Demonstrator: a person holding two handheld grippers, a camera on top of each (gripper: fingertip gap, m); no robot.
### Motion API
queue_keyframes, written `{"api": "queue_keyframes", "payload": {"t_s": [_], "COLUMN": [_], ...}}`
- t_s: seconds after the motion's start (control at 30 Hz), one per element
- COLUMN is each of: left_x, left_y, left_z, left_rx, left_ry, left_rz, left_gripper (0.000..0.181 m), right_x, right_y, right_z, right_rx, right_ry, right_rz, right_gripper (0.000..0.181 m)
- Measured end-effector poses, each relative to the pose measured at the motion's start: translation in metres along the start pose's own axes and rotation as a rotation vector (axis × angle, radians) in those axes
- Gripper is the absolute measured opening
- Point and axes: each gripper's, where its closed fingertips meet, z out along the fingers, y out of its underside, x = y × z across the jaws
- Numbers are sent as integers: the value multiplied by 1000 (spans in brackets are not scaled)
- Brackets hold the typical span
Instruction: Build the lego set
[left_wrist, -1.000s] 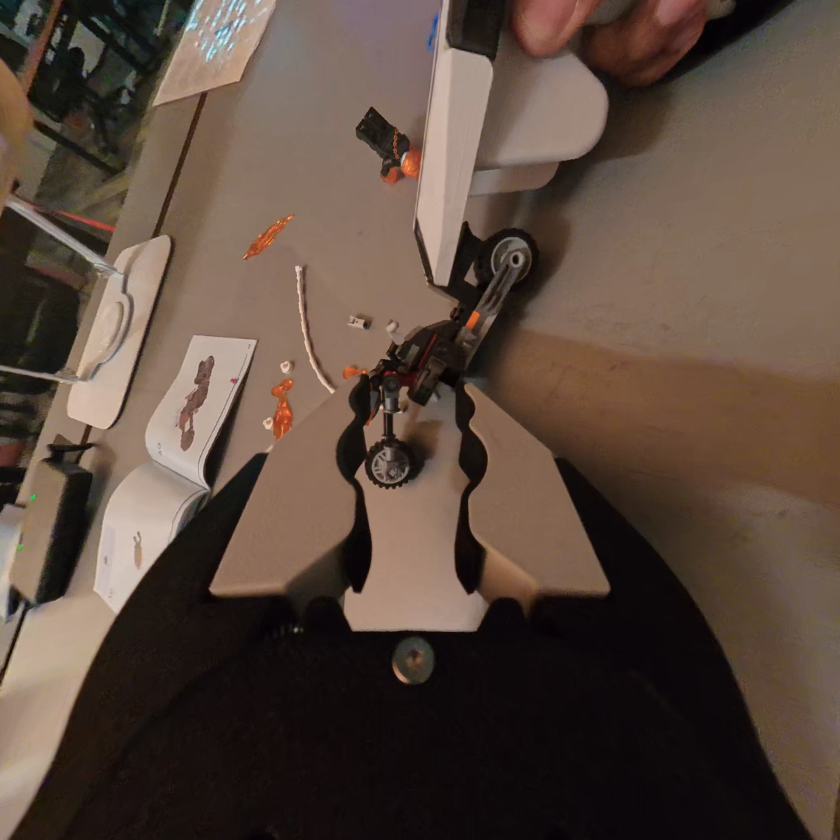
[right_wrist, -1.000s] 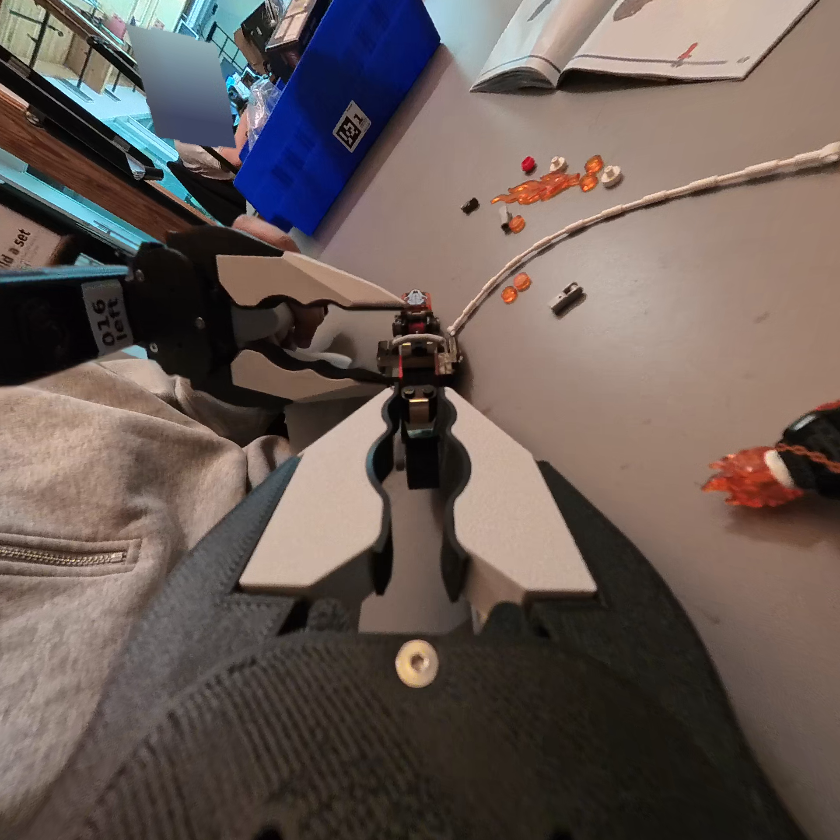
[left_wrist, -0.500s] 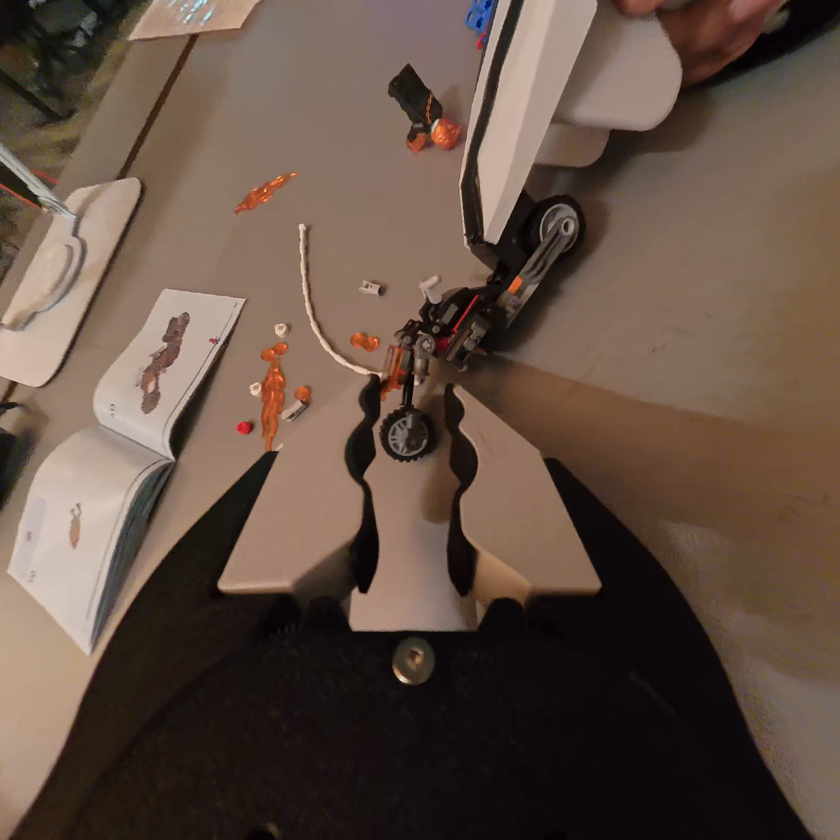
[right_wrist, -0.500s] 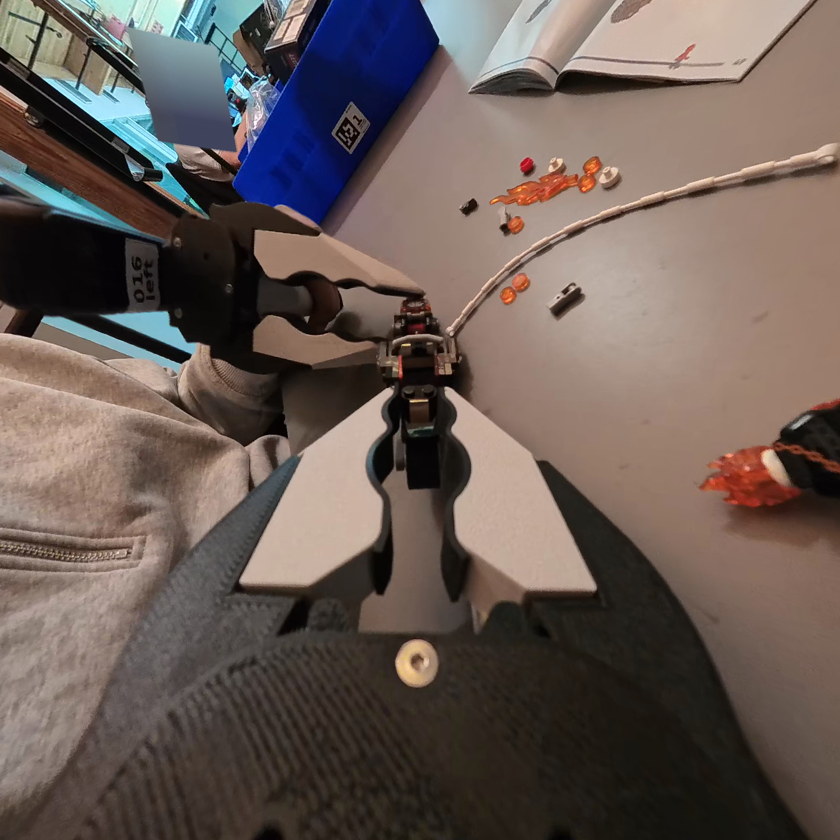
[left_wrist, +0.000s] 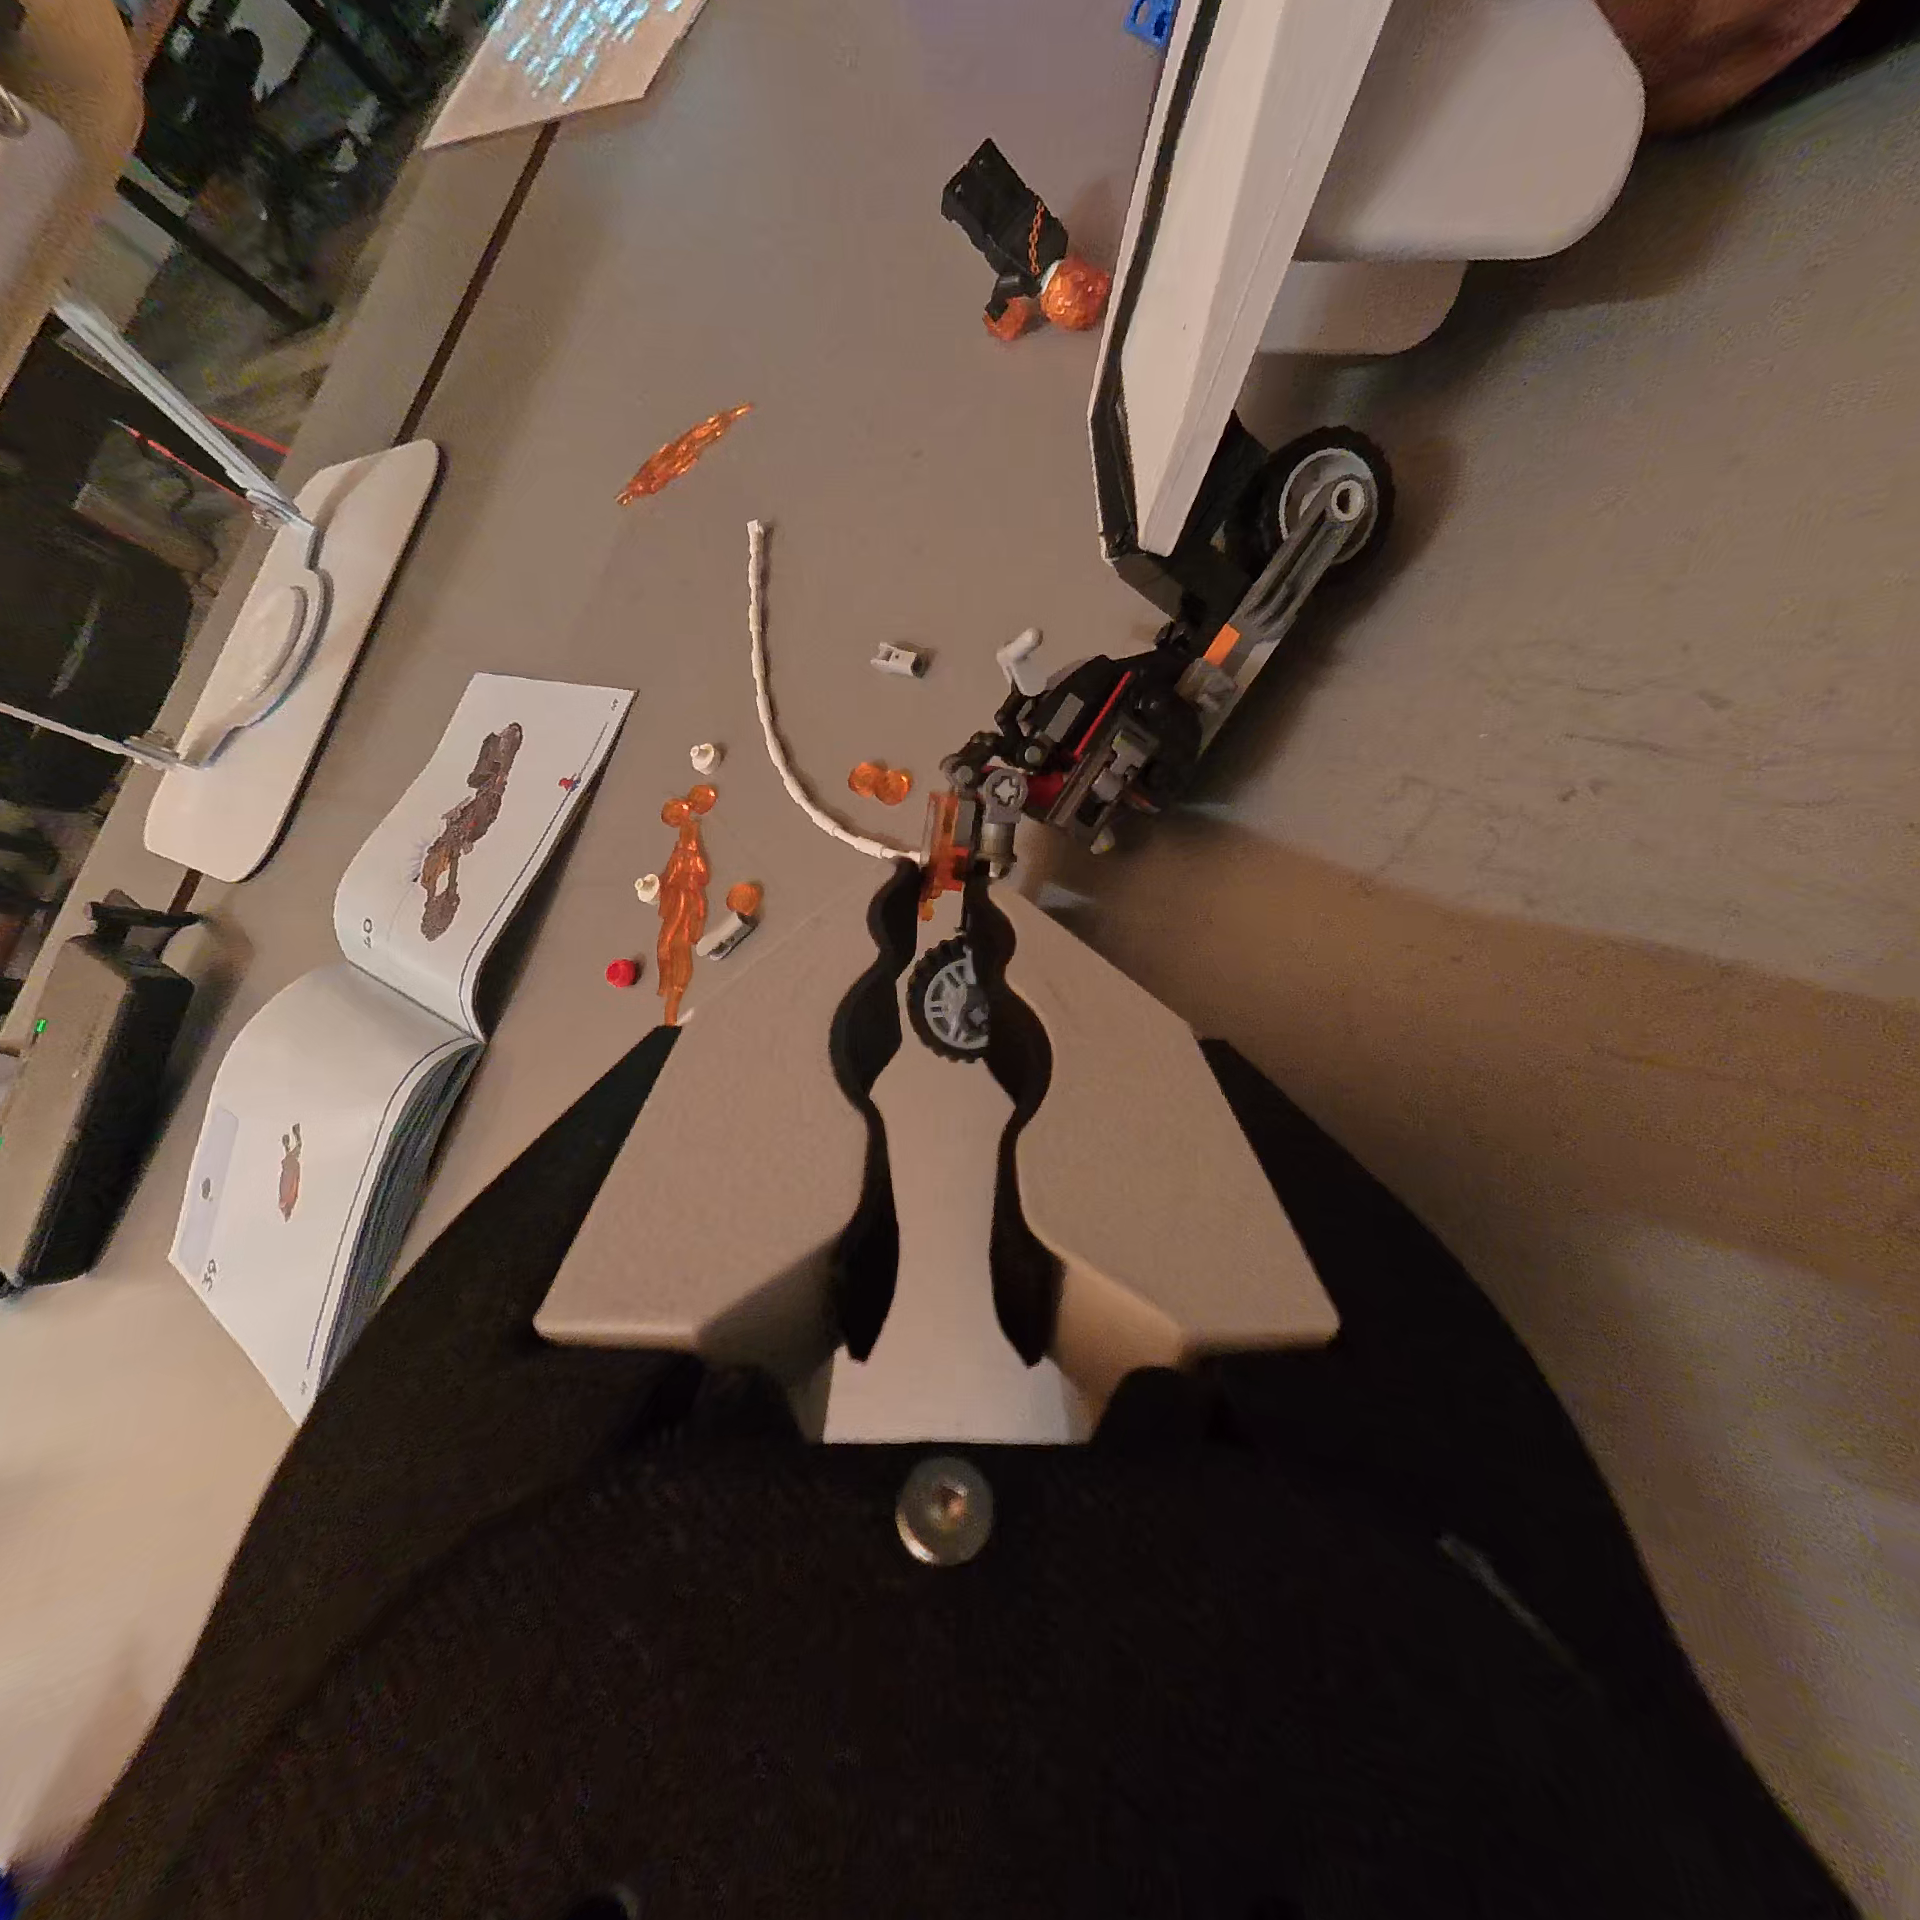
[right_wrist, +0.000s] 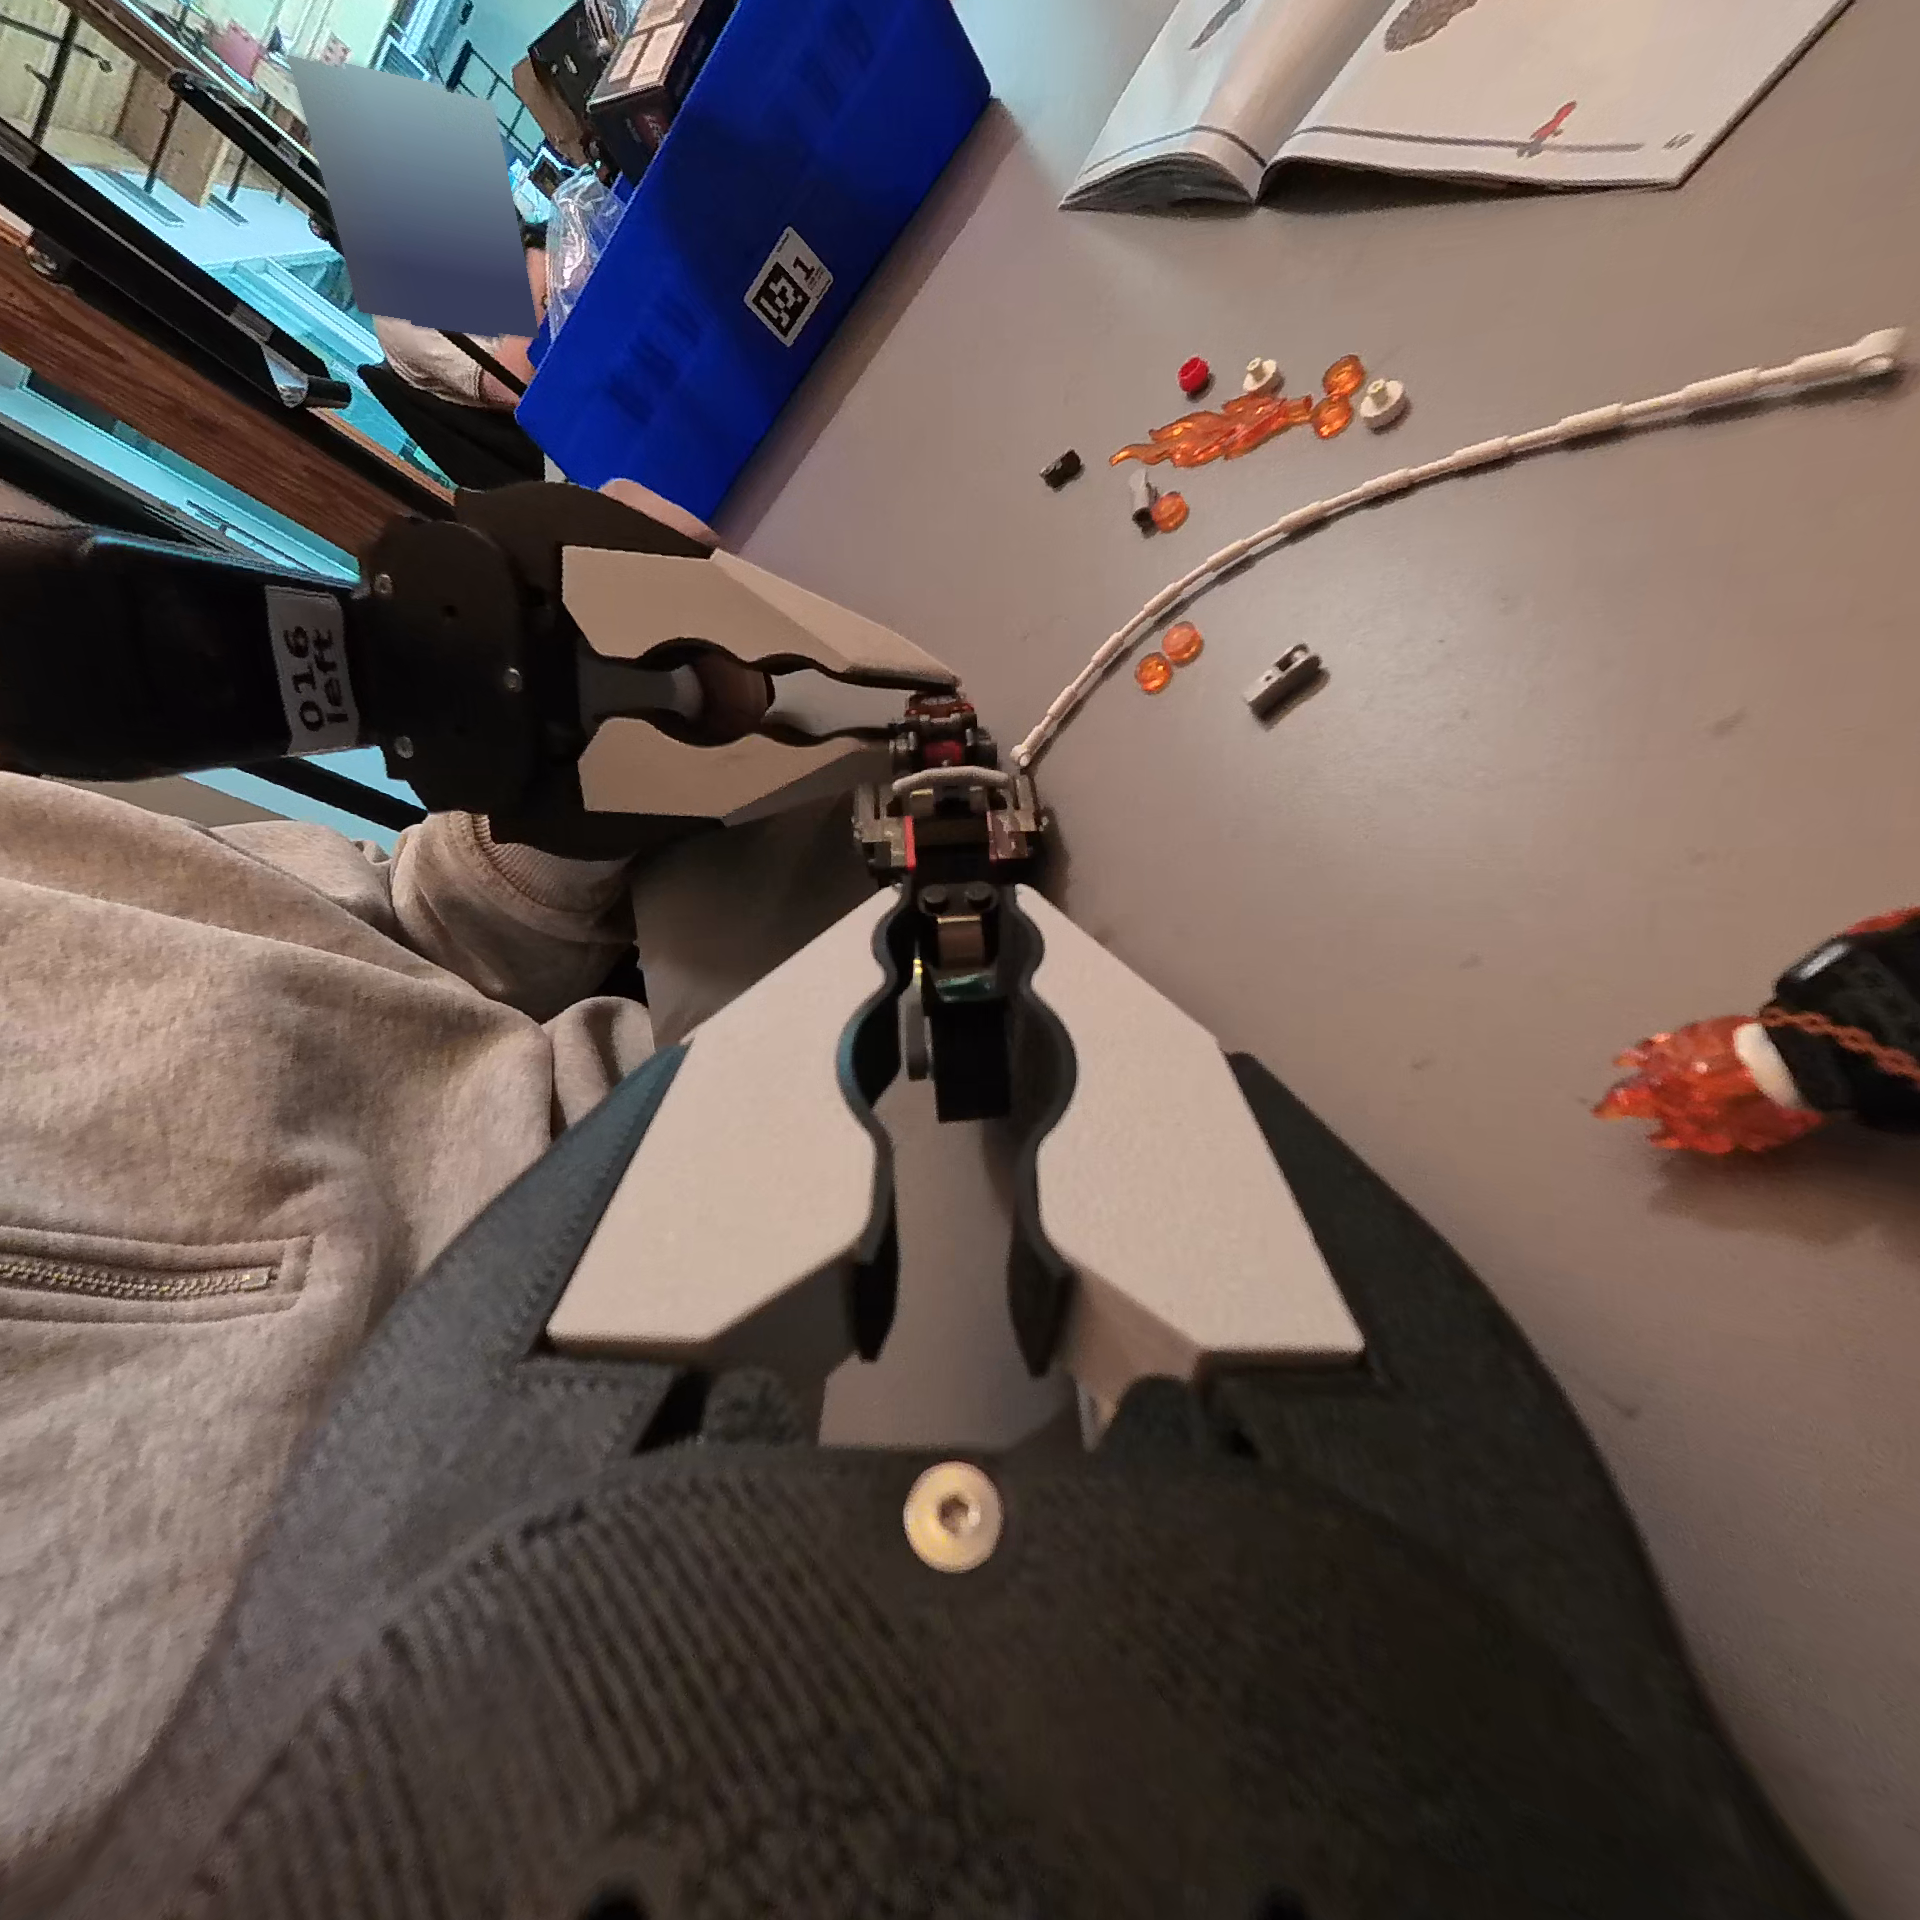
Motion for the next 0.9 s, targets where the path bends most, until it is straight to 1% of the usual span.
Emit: {"api": "queue_keyframes", "payload": {"t_s": [0.2, 0.37, 0.5, 0.6, 0.77, 0.9], "left_x": [1, 6, 0, -3, -3, -2], "left_y": [0, -2, -8, -12, -21, -22], "left_z": [-1, -3, -9, -14, -25, -27], "left_rx": [2, 24, 87, 139, 229, 247], "left_ry": [0, 48, 81, 138, 256, 294], "left_rz": [17, -9, -95, -188, -293, -324], "left_gripper": [9, 27, 40, 46, 48, 47], "right_x": [0, 0, -5, -11, -13, -12], "right_y": [0, 0, -3, -9, -10, -5], "right_z": [0, 0, -2, -6, -9, -6], "right_rx": [1, 0, 20, 55, 52, 5], "right_ry": [3, 7, -8, -24, 18, 109], "right_rz": [-3, -9, -39, -103, -245, -442], "right_gripper": [13, 13, 13, 12, 12, 13]}}
